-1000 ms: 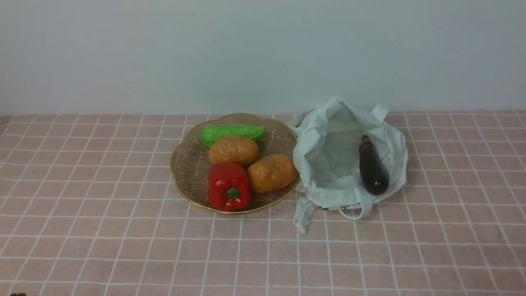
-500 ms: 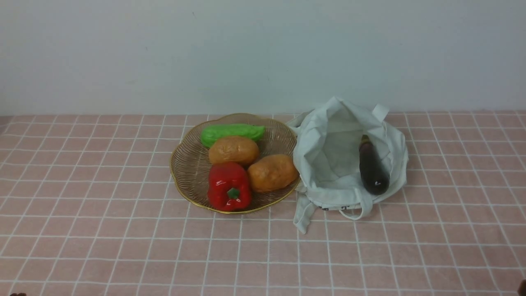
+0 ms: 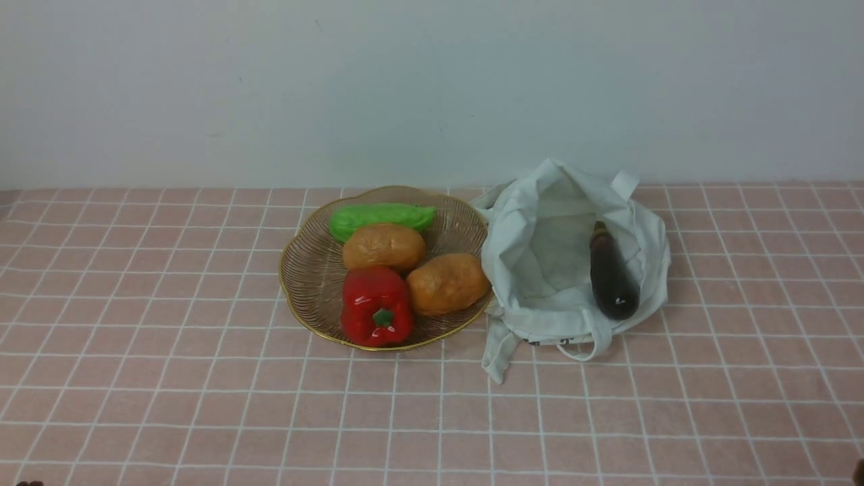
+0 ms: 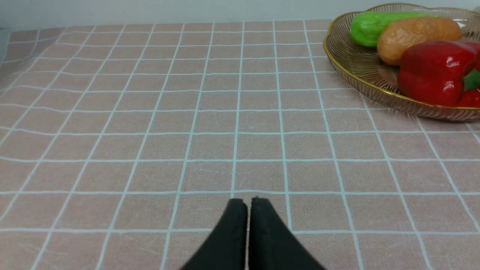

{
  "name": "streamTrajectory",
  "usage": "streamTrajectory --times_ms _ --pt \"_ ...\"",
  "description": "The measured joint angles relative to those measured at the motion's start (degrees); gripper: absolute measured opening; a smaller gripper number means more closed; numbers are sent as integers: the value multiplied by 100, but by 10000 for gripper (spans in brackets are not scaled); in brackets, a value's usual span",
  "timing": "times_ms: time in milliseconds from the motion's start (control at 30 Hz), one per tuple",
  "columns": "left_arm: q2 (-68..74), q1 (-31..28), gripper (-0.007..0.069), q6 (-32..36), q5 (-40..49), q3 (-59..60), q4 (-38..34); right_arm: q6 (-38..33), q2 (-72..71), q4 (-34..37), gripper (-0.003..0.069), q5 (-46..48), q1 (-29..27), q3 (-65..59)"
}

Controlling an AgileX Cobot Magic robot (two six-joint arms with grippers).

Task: Take vegetables from bag on pink coffee tablecloth place on plate.

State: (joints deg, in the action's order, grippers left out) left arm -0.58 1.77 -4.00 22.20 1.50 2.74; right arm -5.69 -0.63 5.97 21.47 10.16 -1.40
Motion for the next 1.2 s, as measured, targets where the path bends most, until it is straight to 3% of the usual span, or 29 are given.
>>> streamTrajectory --times_ms 700,1200 --pt "0 0 -5 0 0 0 0 0 0 0 -15 0 -1110 0" --pt "0 0 -5 0 0 0 0 0 0 0 -15 0 -1147 0"
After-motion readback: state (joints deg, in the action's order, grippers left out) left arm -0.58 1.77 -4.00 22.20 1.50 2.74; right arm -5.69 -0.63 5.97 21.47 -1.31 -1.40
